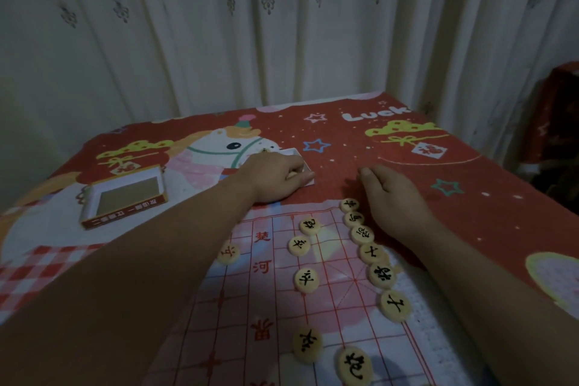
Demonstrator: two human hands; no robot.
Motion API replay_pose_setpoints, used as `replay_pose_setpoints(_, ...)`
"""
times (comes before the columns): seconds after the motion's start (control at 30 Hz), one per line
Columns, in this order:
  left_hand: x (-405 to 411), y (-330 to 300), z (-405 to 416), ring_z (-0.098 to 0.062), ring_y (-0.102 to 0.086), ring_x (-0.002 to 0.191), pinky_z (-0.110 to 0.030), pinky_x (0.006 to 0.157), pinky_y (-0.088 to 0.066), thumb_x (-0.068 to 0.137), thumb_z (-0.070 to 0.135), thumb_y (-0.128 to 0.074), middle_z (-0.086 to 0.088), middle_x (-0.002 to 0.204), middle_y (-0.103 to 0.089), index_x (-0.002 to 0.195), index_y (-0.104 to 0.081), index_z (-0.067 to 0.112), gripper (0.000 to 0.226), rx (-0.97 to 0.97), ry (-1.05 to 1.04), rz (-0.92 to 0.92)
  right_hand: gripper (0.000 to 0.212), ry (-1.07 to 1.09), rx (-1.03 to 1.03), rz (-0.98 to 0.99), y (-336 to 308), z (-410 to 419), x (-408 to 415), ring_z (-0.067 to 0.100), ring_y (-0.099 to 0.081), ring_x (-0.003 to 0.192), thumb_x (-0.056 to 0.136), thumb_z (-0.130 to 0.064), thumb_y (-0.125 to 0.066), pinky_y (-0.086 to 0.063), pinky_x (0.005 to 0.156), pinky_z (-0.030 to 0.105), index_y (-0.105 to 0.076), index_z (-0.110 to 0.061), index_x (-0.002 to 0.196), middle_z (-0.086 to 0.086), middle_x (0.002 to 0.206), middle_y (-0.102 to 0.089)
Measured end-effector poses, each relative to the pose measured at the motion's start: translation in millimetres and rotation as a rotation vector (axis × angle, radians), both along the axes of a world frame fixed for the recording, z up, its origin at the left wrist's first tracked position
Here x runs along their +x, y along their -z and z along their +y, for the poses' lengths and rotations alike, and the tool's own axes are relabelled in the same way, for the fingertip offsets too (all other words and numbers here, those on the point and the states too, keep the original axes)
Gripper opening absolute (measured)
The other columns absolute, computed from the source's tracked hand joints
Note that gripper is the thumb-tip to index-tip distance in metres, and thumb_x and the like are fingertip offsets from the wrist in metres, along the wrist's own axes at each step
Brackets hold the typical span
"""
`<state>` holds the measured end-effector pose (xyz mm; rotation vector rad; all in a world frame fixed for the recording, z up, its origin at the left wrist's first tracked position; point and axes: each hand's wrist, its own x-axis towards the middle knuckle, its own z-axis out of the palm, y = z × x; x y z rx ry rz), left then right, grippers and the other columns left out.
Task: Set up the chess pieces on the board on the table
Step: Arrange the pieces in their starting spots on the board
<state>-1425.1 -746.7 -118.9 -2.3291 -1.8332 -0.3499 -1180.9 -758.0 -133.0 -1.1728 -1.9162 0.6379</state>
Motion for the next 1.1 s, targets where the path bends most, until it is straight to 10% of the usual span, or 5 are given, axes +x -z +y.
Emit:
replay_pose_setpoints(0.8,7,-6,-13,0.023,-0.048,0.061,-0.005,0.052,-0.031,0.099,0.037,-0.055,0.029,0.061,-0.043,0.073,-0.052,0.027,0.028,-0.009,0.004,-0.33,0.04,0.012,0.003,-0.021,1,2,-1,0.018,-0.047,0.064,0.105,-0.034,-0.038,-0.034,0.057,0.032,-0.052,-0.006,0.079,0.006,0.069,-0.053)
replay_pose_setpoints(1.1,-1,-4,-2,-0.012,-0.061,0.073,-0.029,0.065,-0.046,0.097,0.05,-0.049,0.005,0.076,-0.065,0.074,-0.056,0.025,0.035,0.058,-0.09,-0.47,0.041,0.012,-0.008,-0.006,2,2,-1,0.018,-0.047,0.064,0.105,-0.034,-0.038,-0.035,0.058,0.033,-0.051,-0.007,0.077,0.005,0.068,-0.052)
